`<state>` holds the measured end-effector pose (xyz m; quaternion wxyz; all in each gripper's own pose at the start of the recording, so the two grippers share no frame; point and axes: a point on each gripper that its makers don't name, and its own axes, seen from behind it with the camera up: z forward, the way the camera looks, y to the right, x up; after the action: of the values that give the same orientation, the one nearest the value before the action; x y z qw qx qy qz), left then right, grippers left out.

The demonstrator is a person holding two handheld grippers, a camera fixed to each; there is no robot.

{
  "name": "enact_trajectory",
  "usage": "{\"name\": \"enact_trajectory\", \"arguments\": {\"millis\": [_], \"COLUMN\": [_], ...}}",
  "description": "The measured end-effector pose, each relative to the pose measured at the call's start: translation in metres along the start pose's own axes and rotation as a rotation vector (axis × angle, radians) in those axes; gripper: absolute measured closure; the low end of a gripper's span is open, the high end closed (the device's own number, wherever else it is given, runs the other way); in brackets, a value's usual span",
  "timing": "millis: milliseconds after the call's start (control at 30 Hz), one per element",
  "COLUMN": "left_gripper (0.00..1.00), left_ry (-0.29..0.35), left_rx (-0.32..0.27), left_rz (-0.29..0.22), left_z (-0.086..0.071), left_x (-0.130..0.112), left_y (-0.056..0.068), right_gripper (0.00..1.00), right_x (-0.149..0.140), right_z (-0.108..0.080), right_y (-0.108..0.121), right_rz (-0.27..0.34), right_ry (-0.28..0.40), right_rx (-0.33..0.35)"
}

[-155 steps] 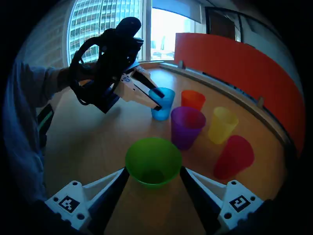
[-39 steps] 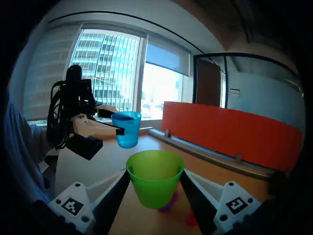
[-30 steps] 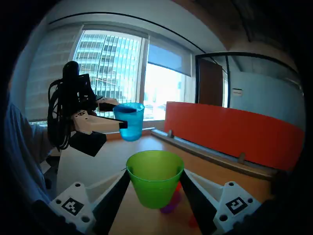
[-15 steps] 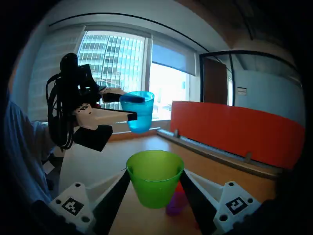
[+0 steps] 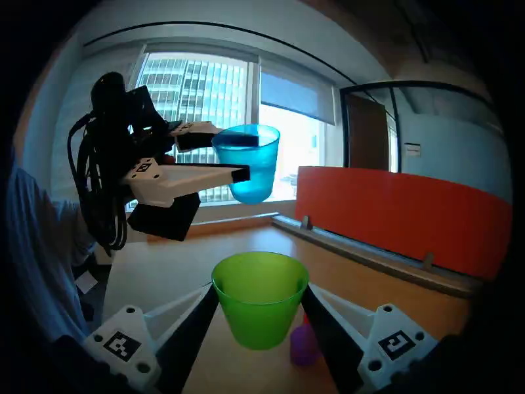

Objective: Pour water

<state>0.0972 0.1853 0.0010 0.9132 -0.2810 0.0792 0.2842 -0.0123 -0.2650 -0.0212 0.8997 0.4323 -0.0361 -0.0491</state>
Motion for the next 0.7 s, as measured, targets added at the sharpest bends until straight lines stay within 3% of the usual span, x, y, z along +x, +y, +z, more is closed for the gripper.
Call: {"name": "enact_trajectory", "arguments": {"millis": [367, 700], "left_gripper": [0.16, 0.16], "left_ry": [0.018, 0.029], "left_rx": [0.022, 0.035], "left_rz": [0.151, 0.252], "left_z": [0.001, 0.005], "left_x": [0.022, 0.034], "left_y": [0.001, 0.004], "right_gripper": [0.10, 0.10], "right_x": [-0.007, -0.007], "right_z": [0.006, 0.006], "right_y": [-0.007, -0.011], "right_rz": [0.005, 0.006], "right_ry": [-0.005, -0.004], "right_rx": [0.024, 0.034]}}
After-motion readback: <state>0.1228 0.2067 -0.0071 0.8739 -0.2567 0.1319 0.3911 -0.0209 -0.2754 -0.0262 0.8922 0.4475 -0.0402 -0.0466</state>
